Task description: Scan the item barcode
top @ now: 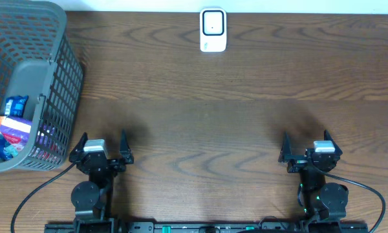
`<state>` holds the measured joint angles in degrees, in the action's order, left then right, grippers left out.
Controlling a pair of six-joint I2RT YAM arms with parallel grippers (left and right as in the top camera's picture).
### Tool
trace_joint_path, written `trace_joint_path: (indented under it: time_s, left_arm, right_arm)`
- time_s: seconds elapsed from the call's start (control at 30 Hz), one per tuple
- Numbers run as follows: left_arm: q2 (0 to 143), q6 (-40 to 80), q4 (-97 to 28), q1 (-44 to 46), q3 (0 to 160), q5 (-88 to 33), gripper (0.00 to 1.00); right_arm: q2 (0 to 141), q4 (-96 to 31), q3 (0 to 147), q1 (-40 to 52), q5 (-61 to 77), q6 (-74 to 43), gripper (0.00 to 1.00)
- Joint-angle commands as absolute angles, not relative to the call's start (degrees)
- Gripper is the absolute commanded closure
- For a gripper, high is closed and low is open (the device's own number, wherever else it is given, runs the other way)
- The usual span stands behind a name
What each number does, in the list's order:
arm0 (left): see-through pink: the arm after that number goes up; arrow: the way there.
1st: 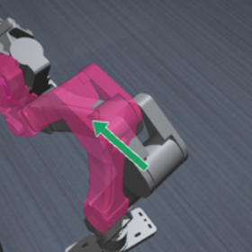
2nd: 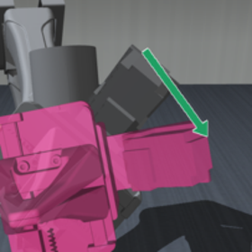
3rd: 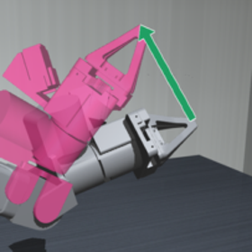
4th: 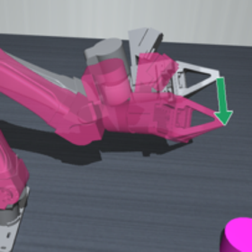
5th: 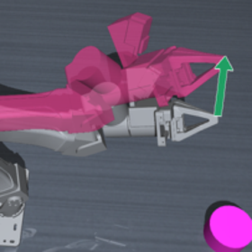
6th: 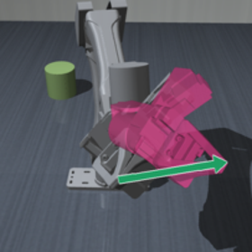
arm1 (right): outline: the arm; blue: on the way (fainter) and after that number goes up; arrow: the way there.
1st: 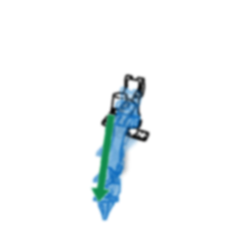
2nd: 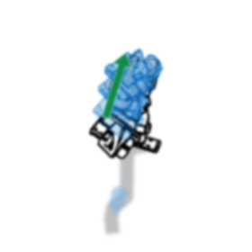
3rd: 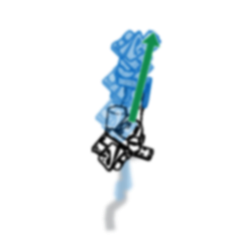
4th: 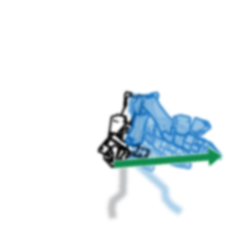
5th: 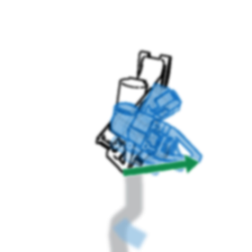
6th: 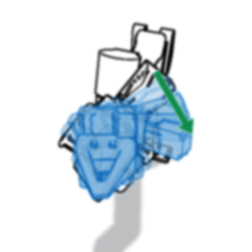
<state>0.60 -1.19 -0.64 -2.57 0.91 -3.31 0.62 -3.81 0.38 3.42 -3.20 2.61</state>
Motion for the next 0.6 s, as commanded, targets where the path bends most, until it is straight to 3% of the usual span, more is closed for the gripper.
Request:
trace_joint_path:
  time_s: [0.0, 0.13, 0.27, 0.37, 0.47, 0.57]
  left_arm:
    - [0.3, 9.0, 1.5, -2.8, 0.2, -21.3, 0.02]
    - [0.3, 11.6, 16.7, -2.8, 0.3, -29.5, 0.02]
    - [1.3, 14.2, 32.3, -2.8, 4.3, -24.2, 0.02]
    - [8.8, 9.7, 24.1, -2.8, 17.4, -16.8, 0.02]
    - [23.0, 3.0, 8.2, -2.8, 34.9, -15.2, 0.02]
    - [37.1, -0.2, -3.7, -2.8, 49.9, -27.6, 0.02]
  right_arm:
    - [0.4, -4.1, 0.3, 2.9, -3.1, 3.3, 0.01]
    - [0.4, -4.1, 0.3, 2.9, -3.1, 3.3, 0.01]
    - [0.4, -4.1, 0.3, 2.9, -3.1, 3.3, 0.01]
    - [0.4, -4.1, 0.3, 2.9, -3.1, 3.3, 0.01]
    - [0.4, -4.1, 0.3, 2.9, -3.1, 3.3, 0.01]
    - [0.4, -4.1, 0.3, 2.9, -3.1, 3.3, 0.01]
